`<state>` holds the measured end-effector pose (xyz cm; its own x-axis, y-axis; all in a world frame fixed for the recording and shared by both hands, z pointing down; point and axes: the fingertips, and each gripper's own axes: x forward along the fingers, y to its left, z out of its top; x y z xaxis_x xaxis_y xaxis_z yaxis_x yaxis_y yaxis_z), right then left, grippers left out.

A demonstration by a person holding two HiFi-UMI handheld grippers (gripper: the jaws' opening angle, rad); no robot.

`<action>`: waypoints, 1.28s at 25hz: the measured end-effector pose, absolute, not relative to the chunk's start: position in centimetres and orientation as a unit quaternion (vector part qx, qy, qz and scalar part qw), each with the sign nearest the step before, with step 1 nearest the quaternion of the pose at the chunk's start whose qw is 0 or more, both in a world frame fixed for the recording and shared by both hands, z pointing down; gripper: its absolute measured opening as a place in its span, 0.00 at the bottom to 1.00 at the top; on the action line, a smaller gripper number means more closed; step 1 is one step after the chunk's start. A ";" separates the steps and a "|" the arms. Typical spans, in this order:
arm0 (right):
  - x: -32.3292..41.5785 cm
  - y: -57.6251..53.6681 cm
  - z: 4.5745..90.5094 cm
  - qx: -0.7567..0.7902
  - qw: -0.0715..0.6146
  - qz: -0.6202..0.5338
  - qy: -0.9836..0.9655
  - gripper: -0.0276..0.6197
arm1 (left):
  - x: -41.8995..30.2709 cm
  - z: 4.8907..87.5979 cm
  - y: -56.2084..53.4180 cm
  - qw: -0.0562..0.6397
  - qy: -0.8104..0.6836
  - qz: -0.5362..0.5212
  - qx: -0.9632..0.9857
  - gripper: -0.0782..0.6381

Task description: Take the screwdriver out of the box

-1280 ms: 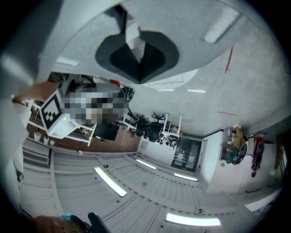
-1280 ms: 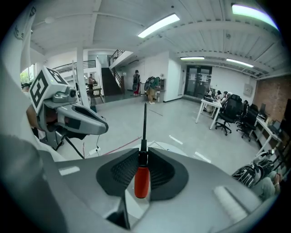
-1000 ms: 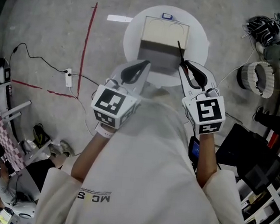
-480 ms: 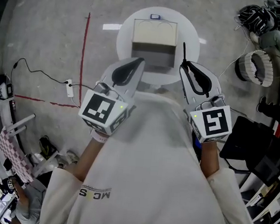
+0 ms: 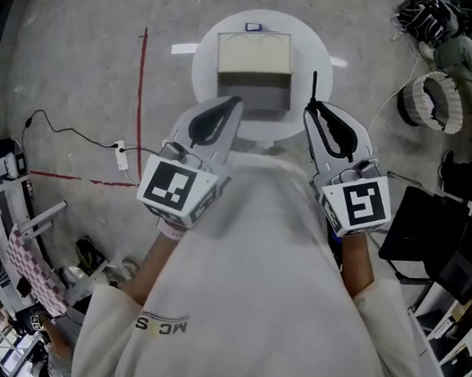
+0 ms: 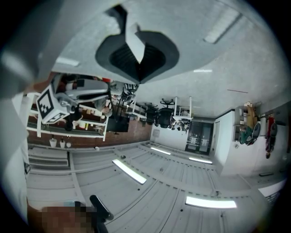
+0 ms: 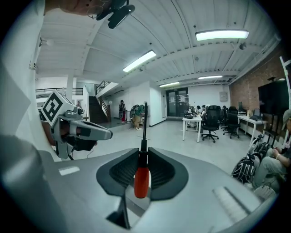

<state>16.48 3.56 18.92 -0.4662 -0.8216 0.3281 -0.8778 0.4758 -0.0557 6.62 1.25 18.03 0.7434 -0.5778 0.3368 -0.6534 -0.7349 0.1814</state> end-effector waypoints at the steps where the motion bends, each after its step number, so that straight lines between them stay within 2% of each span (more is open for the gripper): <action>1: 16.5 3.6 19.1 0.502 0.129 0.112 -0.848 0.14 | 6.7 18.1 1.2 0.146 -0.333 0.130 0.922 0.11; 32: 15.9 4.4 19.1 0.481 0.130 0.122 -0.858 0.14 | 6.9 19.8 2.4 0.164 -0.318 0.137 0.924 0.11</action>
